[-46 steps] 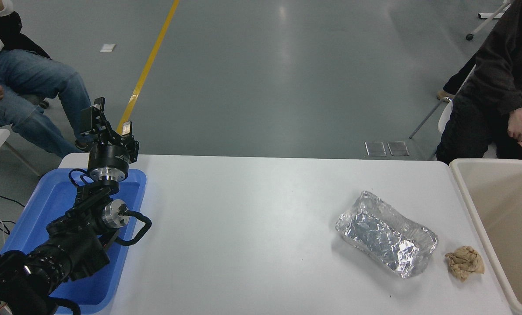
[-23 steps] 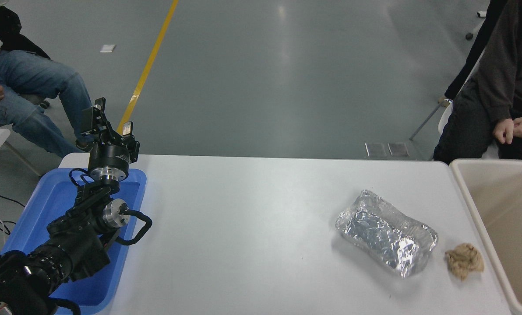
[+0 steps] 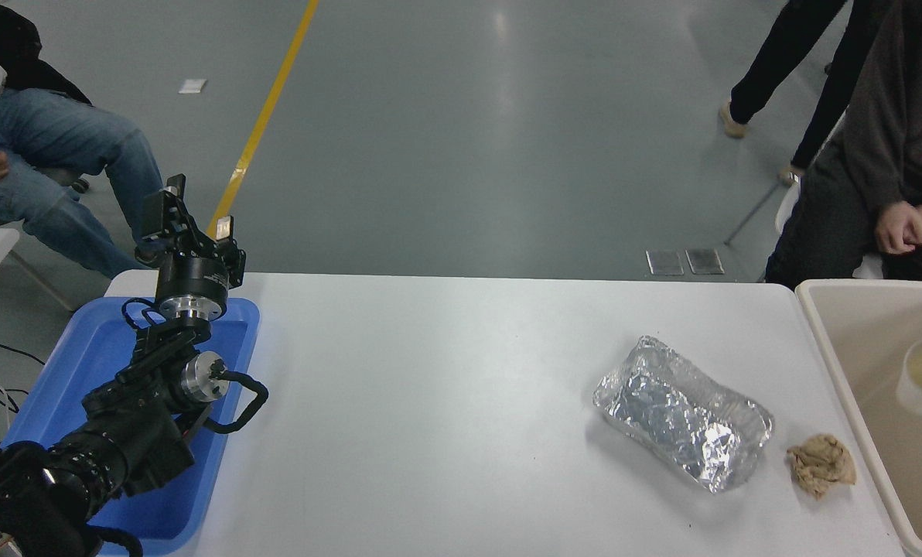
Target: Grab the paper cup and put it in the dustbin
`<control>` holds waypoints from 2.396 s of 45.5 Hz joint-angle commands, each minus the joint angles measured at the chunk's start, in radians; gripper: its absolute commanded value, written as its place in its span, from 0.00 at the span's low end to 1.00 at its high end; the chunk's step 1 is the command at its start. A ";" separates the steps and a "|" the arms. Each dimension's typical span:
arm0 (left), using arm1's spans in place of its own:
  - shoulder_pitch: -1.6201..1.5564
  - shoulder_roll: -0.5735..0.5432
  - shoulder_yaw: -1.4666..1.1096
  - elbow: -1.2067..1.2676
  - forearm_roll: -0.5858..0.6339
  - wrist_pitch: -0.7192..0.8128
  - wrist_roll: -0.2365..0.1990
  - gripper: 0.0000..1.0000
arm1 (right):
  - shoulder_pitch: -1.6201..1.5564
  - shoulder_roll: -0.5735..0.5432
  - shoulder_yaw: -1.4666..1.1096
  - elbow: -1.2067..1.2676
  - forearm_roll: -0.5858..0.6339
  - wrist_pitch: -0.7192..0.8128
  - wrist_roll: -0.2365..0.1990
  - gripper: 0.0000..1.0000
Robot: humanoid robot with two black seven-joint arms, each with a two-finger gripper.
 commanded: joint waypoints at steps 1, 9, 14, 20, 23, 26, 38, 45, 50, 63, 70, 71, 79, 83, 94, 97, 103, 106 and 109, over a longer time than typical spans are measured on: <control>0.000 0.000 0.000 0.000 0.000 0.000 0.000 1.00 | -0.089 0.074 0.016 -0.078 0.048 -0.032 0.000 0.00; 0.000 0.000 0.000 0.000 0.000 0.000 0.000 1.00 | -0.081 0.056 0.022 -0.076 0.054 -0.046 0.003 0.23; 0.000 0.000 0.000 0.000 0.000 0.000 0.000 1.00 | -0.074 0.033 0.059 -0.066 0.054 -0.046 0.005 0.91; 0.000 0.000 0.000 0.000 0.000 0.000 0.000 1.00 | -0.071 0.024 0.084 -0.056 0.054 -0.042 0.007 0.99; 0.000 0.000 0.000 0.000 0.000 0.000 0.000 1.00 | -0.071 0.022 0.084 -0.044 0.054 -0.042 0.007 0.99; 0.000 0.000 0.000 0.000 0.000 0.000 0.000 1.00 | -0.054 0.019 0.085 -0.036 0.054 -0.036 0.007 1.00; -0.002 0.000 0.000 0.000 0.000 0.000 0.000 1.00 | 0.147 -0.041 0.068 0.088 0.054 0.038 0.007 1.00; -0.002 0.000 0.000 0.000 0.000 0.000 0.000 1.00 | 0.325 -0.082 0.064 0.270 0.054 0.116 -0.001 1.00; -0.002 0.000 0.000 0.000 0.000 0.000 0.000 1.00 | 0.481 -0.134 0.042 0.450 0.052 0.173 -0.001 1.00; -0.003 -0.002 0.000 0.000 0.000 0.000 0.000 1.00 | 0.733 -0.140 -0.065 0.726 0.144 0.216 0.002 1.00; -0.002 -0.002 0.000 0.000 0.000 0.000 0.001 1.00 | 0.900 -0.125 -0.177 0.899 0.227 0.332 -0.003 1.00; -0.002 -0.002 0.000 0.000 0.001 0.000 0.001 1.00 | 0.925 -0.125 -0.191 0.921 0.253 0.343 -0.003 1.00; -0.002 -0.002 0.000 0.000 0.000 0.000 0.000 1.00 | 1.100 -0.041 -0.339 1.039 0.361 0.382 -0.001 1.00; -0.002 -0.002 0.000 0.000 0.000 0.000 0.001 1.00 | 1.172 0.034 -0.384 1.059 0.368 0.386 -0.001 1.00; -0.002 -0.002 0.000 0.000 0.001 0.000 0.000 1.00 | 1.327 0.200 -0.406 1.097 0.426 0.618 -0.003 1.00; 0.000 0.000 0.000 0.000 0.000 0.000 0.000 1.00 | 1.370 0.219 -0.407 1.120 0.486 0.696 -0.003 1.00; 0.000 0.000 0.000 0.000 0.000 0.000 0.000 1.00 | 1.485 0.242 -0.413 1.171 0.603 0.708 -0.001 1.00; 0.000 0.000 0.000 0.000 0.000 0.000 0.000 1.00 | 1.540 0.245 -0.432 1.205 0.689 0.708 -0.001 1.00; 0.000 0.000 0.000 0.000 0.000 0.000 0.000 1.00 | 1.586 0.254 -0.450 1.229 0.772 0.708 0.006 1.00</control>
